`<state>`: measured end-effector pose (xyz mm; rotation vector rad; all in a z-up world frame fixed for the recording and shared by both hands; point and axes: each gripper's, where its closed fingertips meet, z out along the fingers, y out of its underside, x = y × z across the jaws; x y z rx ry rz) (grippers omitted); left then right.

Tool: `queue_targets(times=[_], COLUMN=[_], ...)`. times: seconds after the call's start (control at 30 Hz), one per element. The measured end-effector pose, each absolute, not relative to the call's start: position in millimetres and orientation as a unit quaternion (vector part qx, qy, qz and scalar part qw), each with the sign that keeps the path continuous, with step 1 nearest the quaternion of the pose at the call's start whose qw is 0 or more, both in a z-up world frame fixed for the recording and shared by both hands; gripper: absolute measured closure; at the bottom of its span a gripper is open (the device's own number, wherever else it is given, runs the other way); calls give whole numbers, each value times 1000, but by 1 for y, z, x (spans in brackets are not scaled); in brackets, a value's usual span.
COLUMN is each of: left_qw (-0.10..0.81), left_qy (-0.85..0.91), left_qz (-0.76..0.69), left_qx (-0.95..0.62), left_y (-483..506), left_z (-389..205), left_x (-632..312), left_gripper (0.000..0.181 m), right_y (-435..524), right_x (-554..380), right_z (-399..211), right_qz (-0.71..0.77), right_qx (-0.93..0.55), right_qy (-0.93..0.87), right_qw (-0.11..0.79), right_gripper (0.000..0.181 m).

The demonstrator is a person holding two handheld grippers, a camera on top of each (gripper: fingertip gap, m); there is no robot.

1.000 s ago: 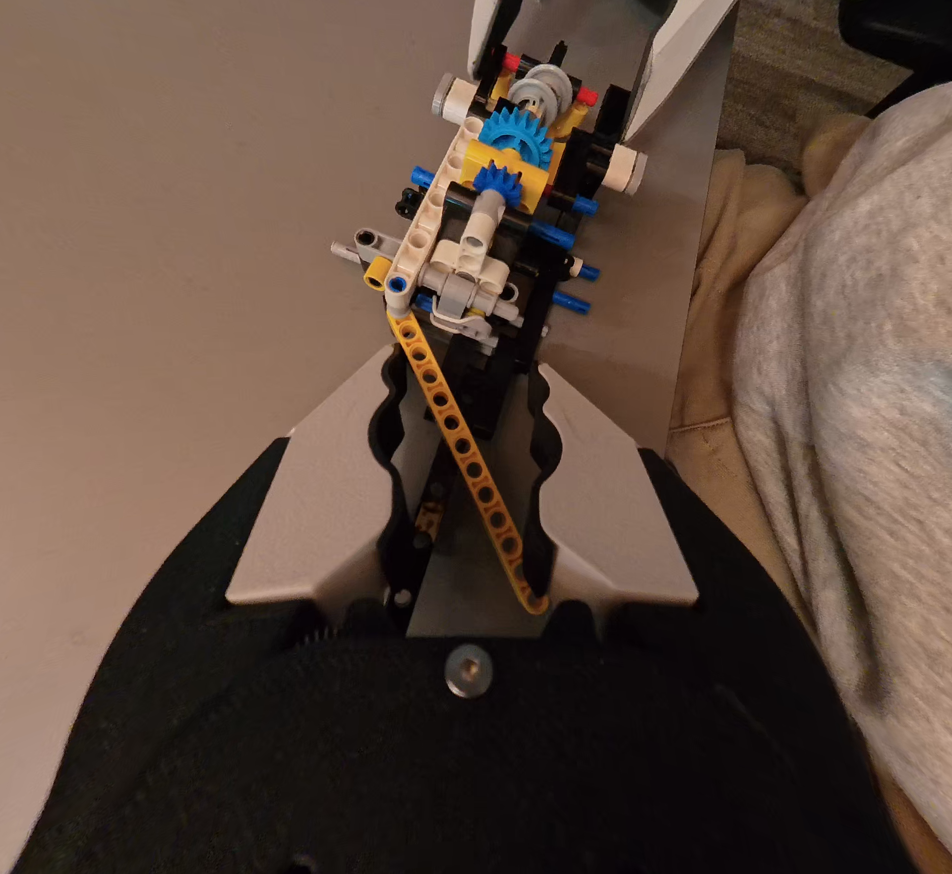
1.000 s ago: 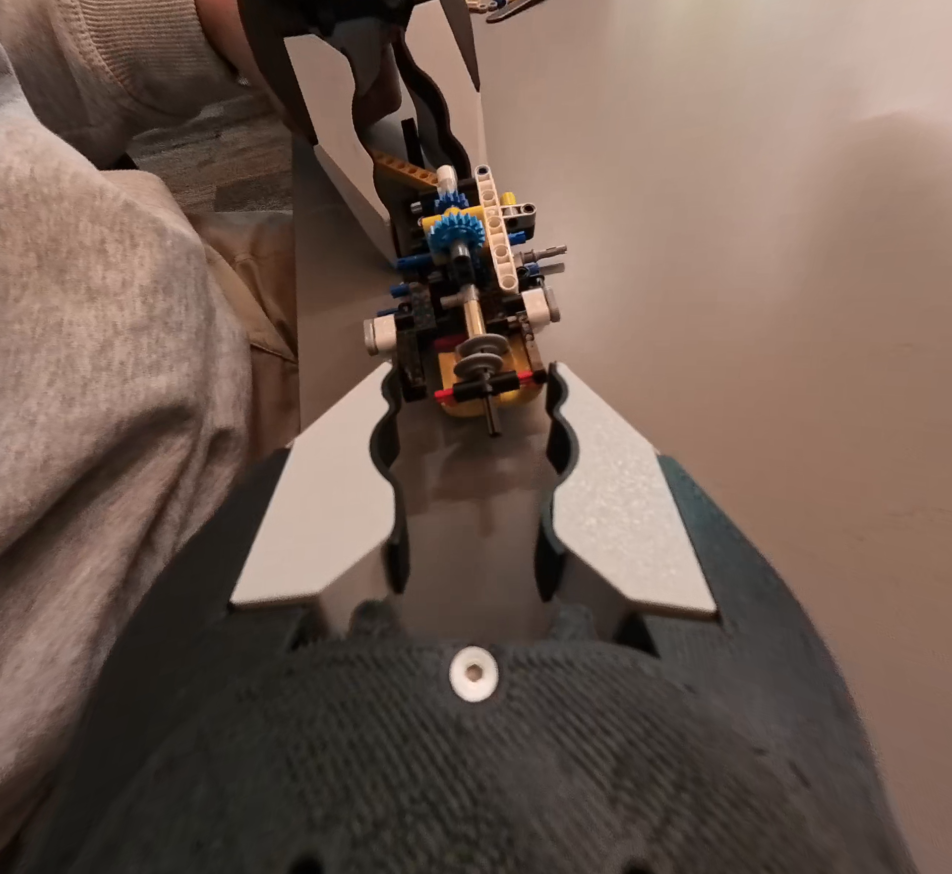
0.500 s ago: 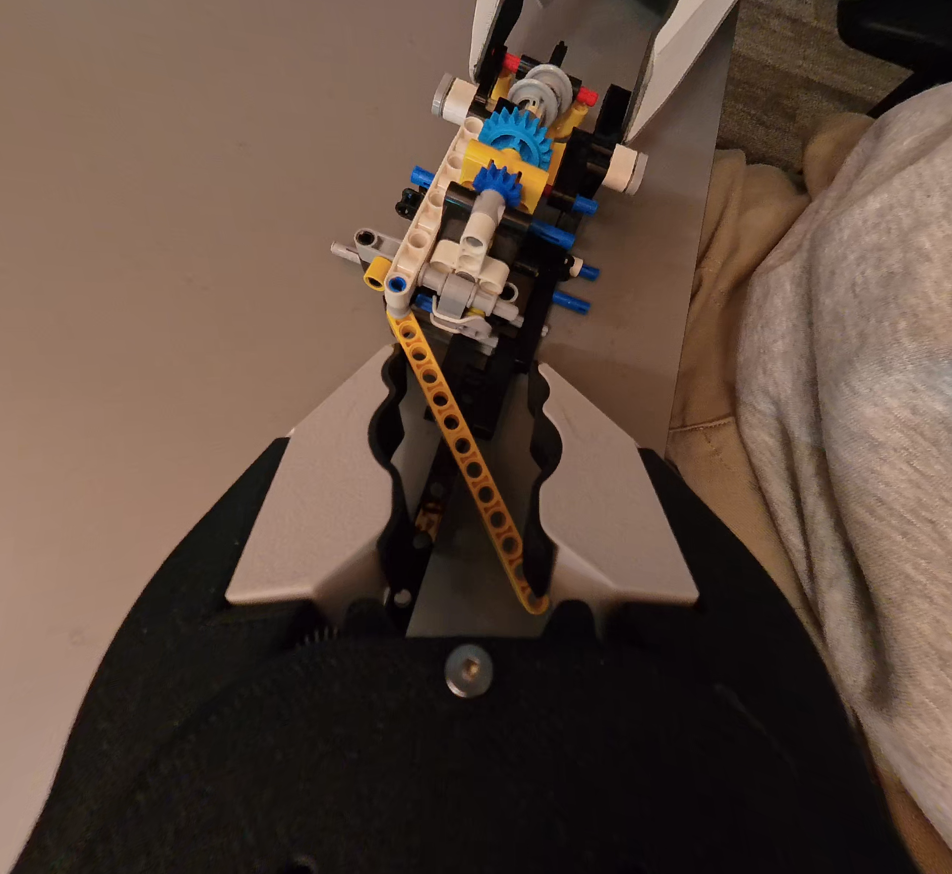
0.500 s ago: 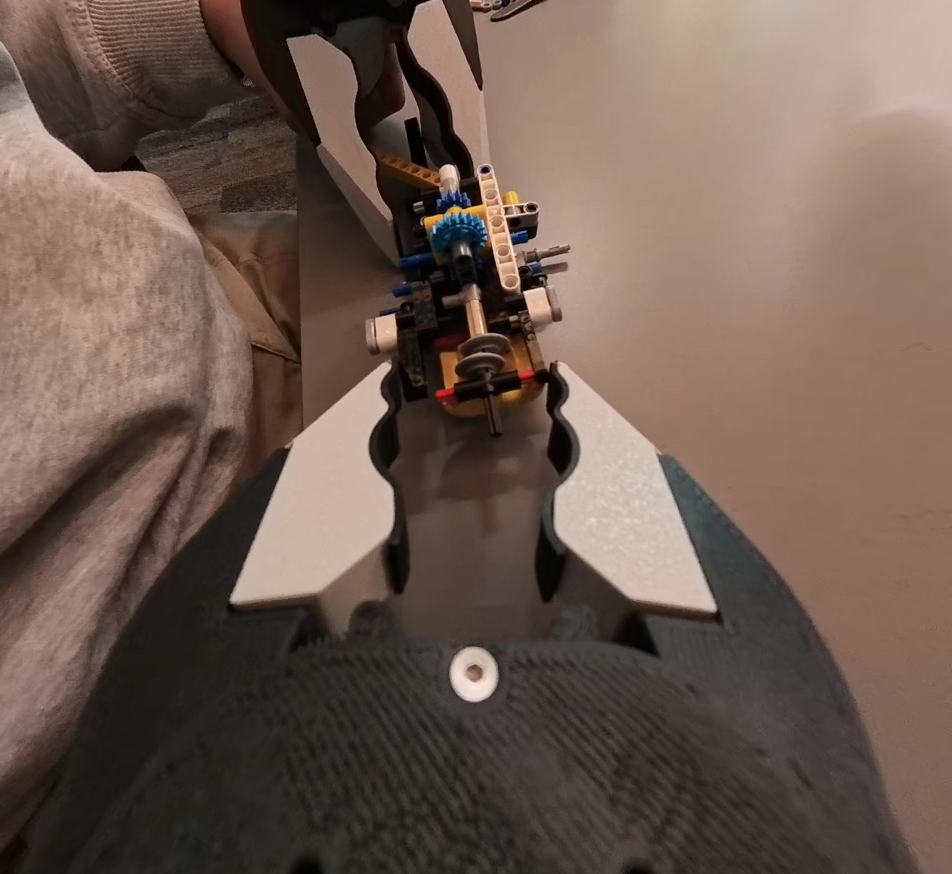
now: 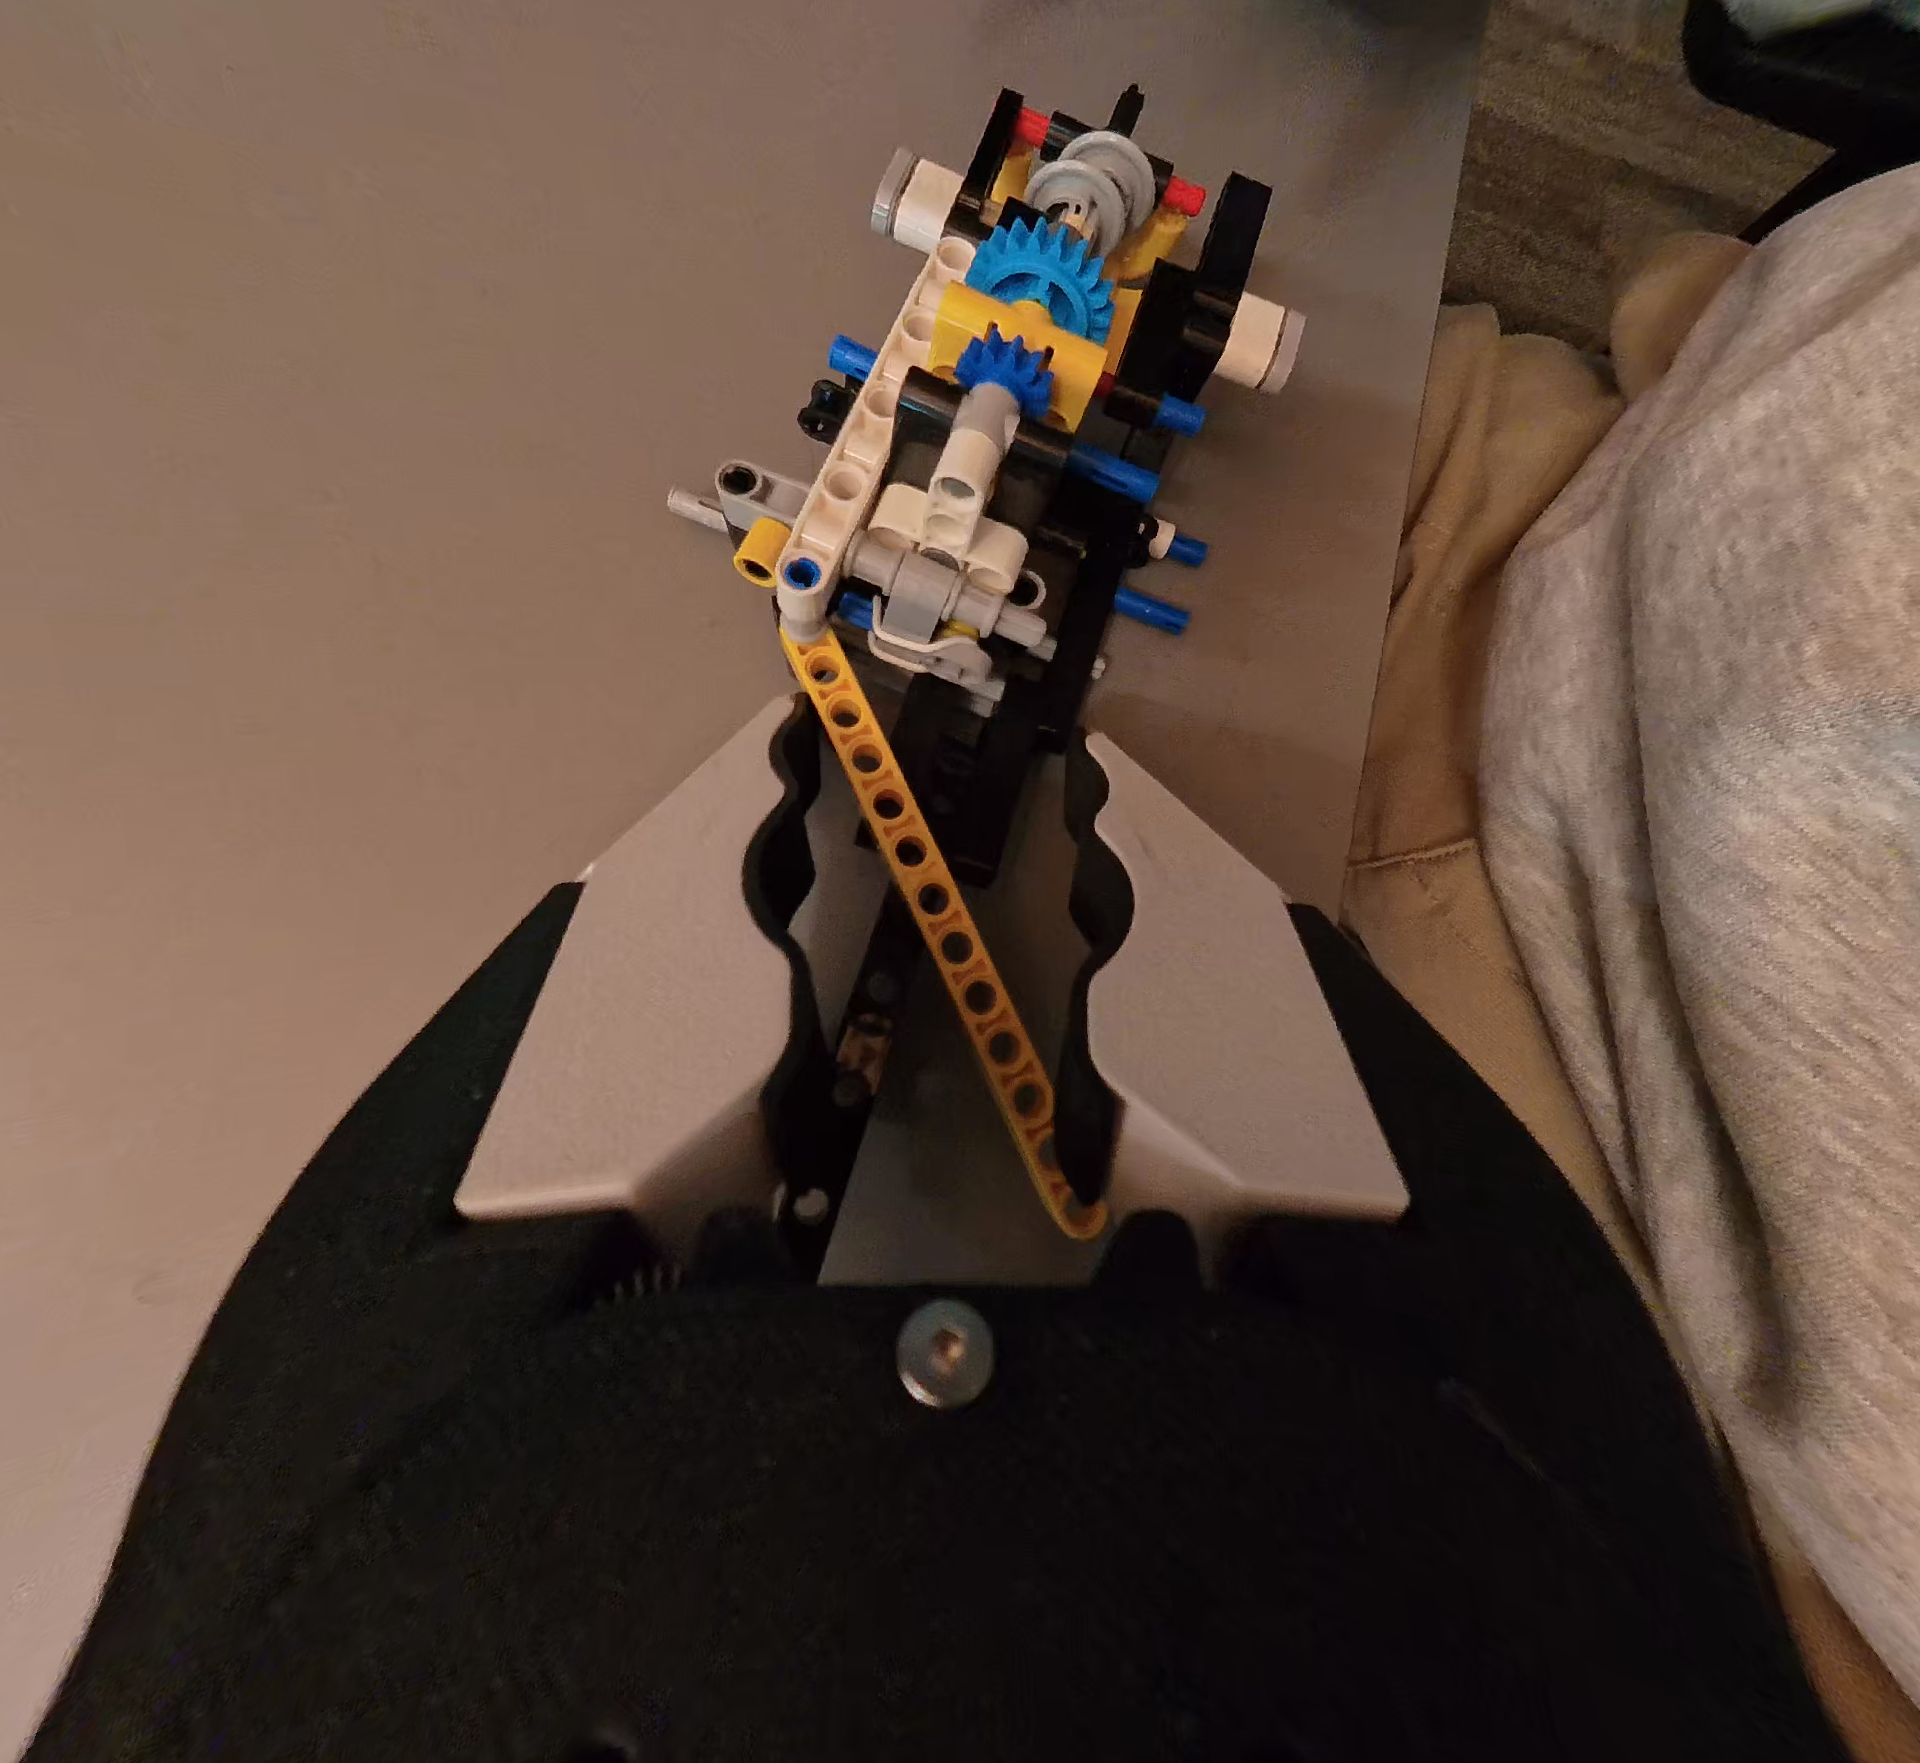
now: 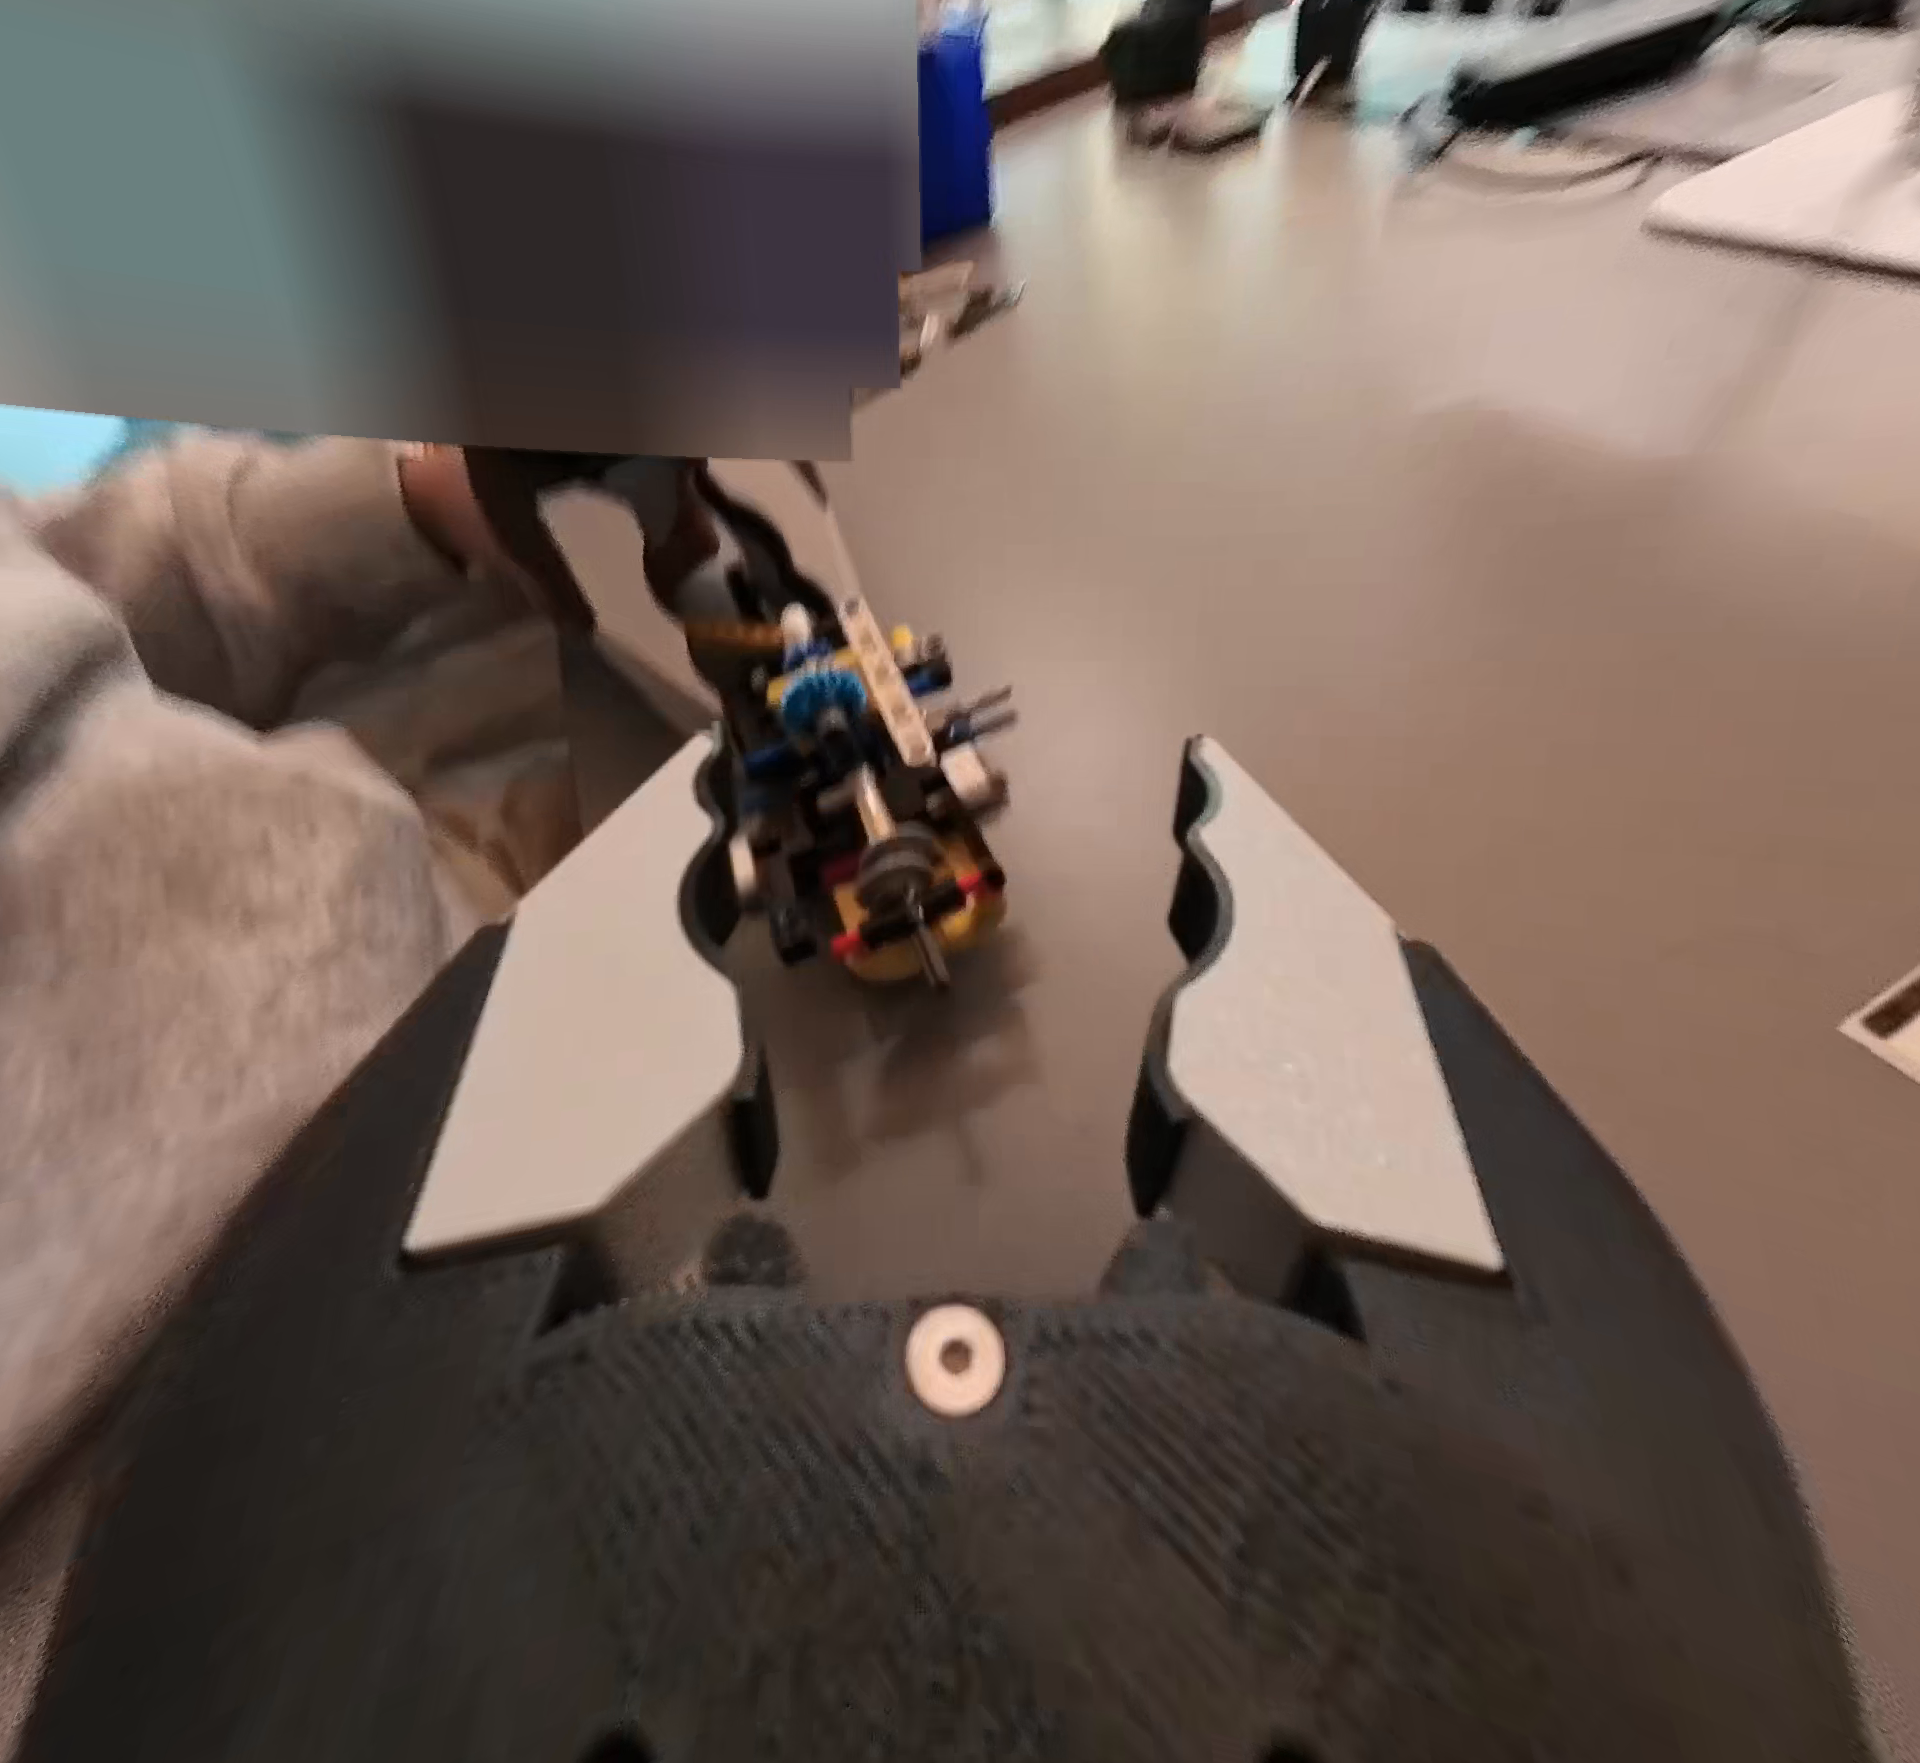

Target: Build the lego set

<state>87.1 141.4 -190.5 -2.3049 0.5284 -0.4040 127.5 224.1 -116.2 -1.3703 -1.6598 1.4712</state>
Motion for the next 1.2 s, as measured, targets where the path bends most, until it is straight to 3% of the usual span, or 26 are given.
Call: queue_targets(times=[0.03,0.1,0.17,0.2,0.3,0.4,0.57,1.2], left_qw=[363,362,362,362,362,363,363,362], left_qy=[204,202,201,201,202,205,205,202], left_qz=[-159,-163,-166,-165,-163,-158,-157,-163], left_qx=[-895,-895,-895,-895,-895,-895,-895,-895], left_y=[141,142,141,141,141,141,141,141], left_z=[-190,-190,-190,-190,-190,-190,-190,-190], left_x=[87,87,87,87,87,87,87,87], left_gripper=[135,135,135,135,135,135,135,135], right_y=[226,225,225,232,255,253,247,252], right_x=[125,127,134,135,138,137,130,129], right_z=[-104,-80,-77,-81,-86,-84,-94,-90], right_qz=[577,638,630,601,538,517,494,515], right_qx=[-509,-480,-453,-456,-477,-456,-470,-489], right_qy=[-574,-515,-537,-557,-560,-562,-576,-551], right_qw=[281,311,330,347,412,456,451,438], right_gripper=[97,94,111,110,89,89,83,93])
